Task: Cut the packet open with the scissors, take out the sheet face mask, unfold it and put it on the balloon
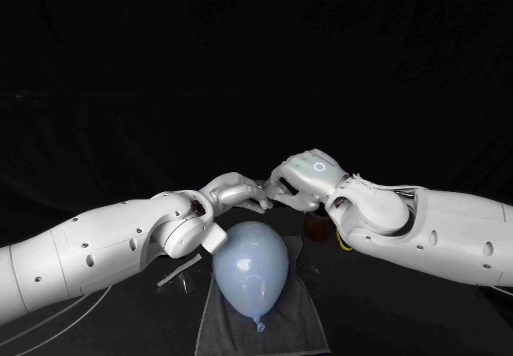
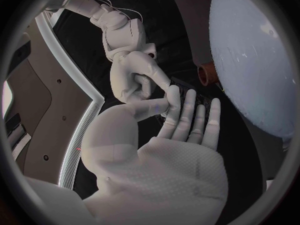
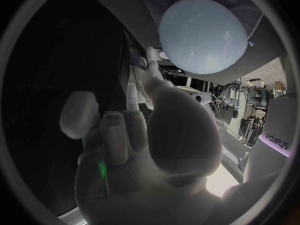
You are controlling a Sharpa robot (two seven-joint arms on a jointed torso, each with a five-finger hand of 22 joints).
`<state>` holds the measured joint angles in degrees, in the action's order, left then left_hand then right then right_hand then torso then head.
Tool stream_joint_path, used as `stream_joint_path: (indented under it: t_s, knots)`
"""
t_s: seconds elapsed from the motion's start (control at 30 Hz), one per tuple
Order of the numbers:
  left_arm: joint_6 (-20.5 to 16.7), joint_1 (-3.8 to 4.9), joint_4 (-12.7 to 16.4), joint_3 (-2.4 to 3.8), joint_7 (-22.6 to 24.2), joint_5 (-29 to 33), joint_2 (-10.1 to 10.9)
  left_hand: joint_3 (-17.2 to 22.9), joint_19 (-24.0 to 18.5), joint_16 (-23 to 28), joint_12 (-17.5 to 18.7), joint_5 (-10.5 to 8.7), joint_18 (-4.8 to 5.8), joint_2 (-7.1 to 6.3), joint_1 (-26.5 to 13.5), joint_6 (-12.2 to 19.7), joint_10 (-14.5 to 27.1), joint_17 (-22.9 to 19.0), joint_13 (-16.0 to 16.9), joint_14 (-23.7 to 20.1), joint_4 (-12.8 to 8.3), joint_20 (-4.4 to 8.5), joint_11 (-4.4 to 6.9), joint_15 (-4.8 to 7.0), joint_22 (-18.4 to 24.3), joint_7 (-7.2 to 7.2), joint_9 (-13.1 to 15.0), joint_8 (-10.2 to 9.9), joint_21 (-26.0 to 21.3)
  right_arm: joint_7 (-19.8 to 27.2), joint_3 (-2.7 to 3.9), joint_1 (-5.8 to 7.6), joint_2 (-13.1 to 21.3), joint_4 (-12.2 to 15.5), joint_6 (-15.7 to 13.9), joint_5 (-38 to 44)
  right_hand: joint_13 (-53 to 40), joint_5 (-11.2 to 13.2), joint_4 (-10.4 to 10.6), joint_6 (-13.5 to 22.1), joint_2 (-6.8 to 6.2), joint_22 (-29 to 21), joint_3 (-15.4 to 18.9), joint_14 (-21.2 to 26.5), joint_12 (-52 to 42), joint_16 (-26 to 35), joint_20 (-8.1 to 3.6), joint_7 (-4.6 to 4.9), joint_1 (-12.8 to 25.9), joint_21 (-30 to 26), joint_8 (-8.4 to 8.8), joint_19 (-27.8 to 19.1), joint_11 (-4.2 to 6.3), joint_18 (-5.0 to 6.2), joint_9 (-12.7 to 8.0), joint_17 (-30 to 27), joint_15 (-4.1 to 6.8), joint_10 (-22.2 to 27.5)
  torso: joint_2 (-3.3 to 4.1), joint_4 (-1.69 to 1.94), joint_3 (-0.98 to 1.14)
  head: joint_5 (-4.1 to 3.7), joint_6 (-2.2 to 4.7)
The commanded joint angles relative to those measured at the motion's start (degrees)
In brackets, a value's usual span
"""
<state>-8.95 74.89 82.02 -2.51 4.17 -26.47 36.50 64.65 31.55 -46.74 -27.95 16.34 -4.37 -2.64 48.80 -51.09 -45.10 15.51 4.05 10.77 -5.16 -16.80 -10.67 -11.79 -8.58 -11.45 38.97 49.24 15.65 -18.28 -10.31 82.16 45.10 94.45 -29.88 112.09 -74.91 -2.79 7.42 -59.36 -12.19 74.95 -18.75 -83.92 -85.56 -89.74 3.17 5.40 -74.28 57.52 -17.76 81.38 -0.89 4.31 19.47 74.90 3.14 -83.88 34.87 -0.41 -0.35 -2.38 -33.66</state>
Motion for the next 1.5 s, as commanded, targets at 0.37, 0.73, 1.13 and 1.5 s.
stream_joint_path:
  t_s: [0.37,0.73,1.13,1.5]
  knots:
    - [0.7,0.06,-0.4,0.06,0.4,1.5,-0.2,2.8,0.4,0.2,-0.3,0.16,0.47,0.46,0.0,-0.8,-0.1,-0.1,-0.1,0.4,-2.9,0.14,0.03,-0.16,0.1,0.28,0.0,1.5,-0.3,6.2,0.05,0.11,5.8,6.6,-16.4,-8.8,-4.0,-0.2,5.1,2.9,0.1,1.2,3.5,-4.9,7.3,1.9,0.35,0.33,-4.7,-13.5,-4.72,-3.3,-0.38,2.88,0.7,11.0,-0.58,2.2,0.0,-0.04,0.02,0.12,0.13]
    - [0.8,0.06,-0.5,0.05,0.3,1.6,-0.1,2.8,0.4,0.2,-0.3,0.16,0.47,0.49,-0.1,-0.8,-0.1,-0.2,-0.2,0.4,-2.8,0.14,0.02,-0.16,0.1,0.27,0.0,1.6,-0.3,3.8,0.05,0.16,9.6,10.8,-16.5,-15.8,33.6,-7.4,8.8,11.5,0.11,-21.0,9.7,13.7,47.9,47.3,3.33,2.75,-2.9,-52.2,-9.05,-14.5,-2.76,5.89,-0.5,-32.4,-3.31,22.3,-0.04,-0.08,0.0,0.4,0.13]
    - [0.9,0.07,0.0,0.04,0.1,1.5,-0.1,2.8,0.4,0.2,-0.3,0.16,0.47,0.49,-0.1,-0.8,-0.1,-0.2,-0.2,0.4,-2.8,0.14,0.02,-0.16,0.1,0.27,0.0,1.6,-0.3,-5.6,0.04,0.12,6.0,8.0,-6.2,-20.0,56.8,-14.6,9.4,16.7,3.29,-43.8,19.2,19.3,67.9,72.3,8.82,6.81,-4.2,-54.0,-9.23,-25.0,-7.08,6.3,-4.8,-41.5,-8.33,22.5,0.06,0.02,-0.01,0.4,0.03]
    - [1.1,0.08,0.5,0.04,0.2,1.3,-0.1,2.8,0.5,0.2,-0.3,0.17,0.47,0.51,-0.1,-0.8,-0.1,-0.2,-0.2,0.5,-2.8,0.14,0.01,-0.17,0.2,0.26,0.0,1.6,-0.3,-8.2,0.01,-0.43,1.8,4.0,-1.7,-20.7,60.0,-15.5,9.4,16.6,3.7,-47.8,18.1,18.5,69.1,74.9,8.93,6.75,-5.5,-54.0,-9.9,-24.6,-7.2,6.26,-5.9,-42.2,-8.35,21.7,0.02,0.06,-0.03,0.34,-0.03]
